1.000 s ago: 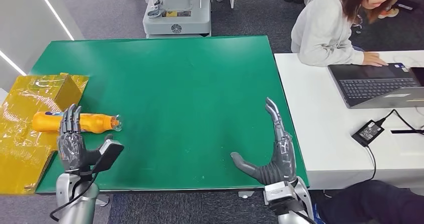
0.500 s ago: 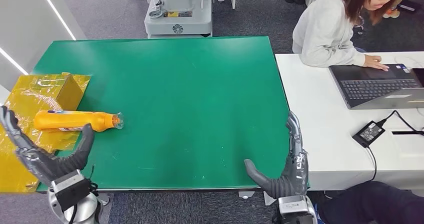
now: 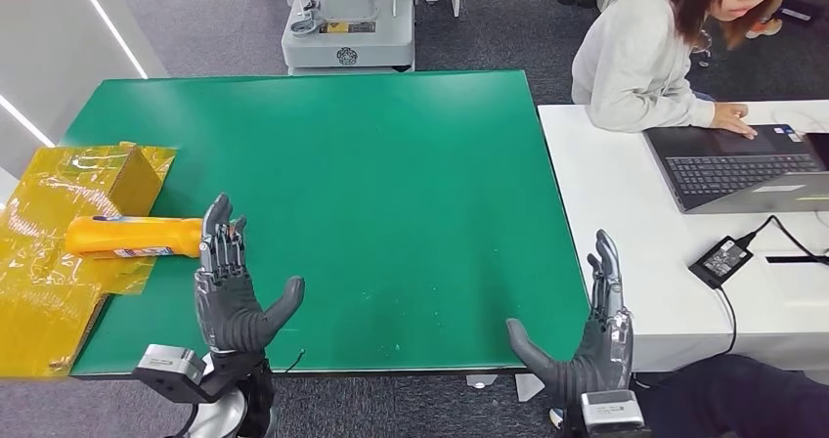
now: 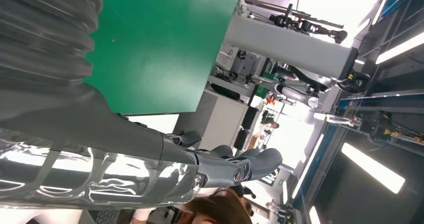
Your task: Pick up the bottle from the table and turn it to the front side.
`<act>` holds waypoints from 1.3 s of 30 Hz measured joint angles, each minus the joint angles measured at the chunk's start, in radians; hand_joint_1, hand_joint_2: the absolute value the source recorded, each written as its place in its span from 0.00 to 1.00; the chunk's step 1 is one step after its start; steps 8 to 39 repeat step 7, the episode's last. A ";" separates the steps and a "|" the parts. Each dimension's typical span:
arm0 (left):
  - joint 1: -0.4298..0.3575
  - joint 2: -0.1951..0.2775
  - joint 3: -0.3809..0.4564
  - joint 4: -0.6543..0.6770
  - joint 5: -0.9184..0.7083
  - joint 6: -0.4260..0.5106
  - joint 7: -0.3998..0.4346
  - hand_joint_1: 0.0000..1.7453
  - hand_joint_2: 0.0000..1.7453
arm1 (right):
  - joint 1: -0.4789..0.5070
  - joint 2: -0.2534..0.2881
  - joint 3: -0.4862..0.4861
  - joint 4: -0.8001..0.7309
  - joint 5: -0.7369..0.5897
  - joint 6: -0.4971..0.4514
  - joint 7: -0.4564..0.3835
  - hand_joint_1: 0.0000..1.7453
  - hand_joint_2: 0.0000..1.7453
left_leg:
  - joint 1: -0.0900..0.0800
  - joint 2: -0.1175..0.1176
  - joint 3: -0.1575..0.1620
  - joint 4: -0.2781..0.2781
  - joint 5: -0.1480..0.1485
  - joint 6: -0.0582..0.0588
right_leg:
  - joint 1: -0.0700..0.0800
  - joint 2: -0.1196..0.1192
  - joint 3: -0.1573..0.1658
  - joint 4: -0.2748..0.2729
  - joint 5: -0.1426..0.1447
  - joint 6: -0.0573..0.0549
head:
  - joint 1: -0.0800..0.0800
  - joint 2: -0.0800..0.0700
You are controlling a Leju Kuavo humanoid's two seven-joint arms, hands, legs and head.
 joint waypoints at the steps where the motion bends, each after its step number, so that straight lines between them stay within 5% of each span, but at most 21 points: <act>1: -0.001 0.001 -0.001 0.004 0.010 -0.006 0.001 0.00 1.00 | 0.001 0.001 -0.003 0.000 0.001 0.007 0.000 0.00 1.00 | 0.000 0.000 0.000 0.000 0.000 0.000 | 0.000 0.000 0.000 0.000 0.000 0.000 | 0.000 0.000; 39: -0.006 0.005 -0.002 0.014 0.019 -0.015 0.006 0.00 1.00 | 0.002 0.007 -0.022 0.000 0.009 0.042 0.000 0.00 1.00 | 0.000 0.000 0.000 0.000 0.000 0.000 | 0.000 0.000 0.000 0.000 0.000 -0.001 | 0.000 0.000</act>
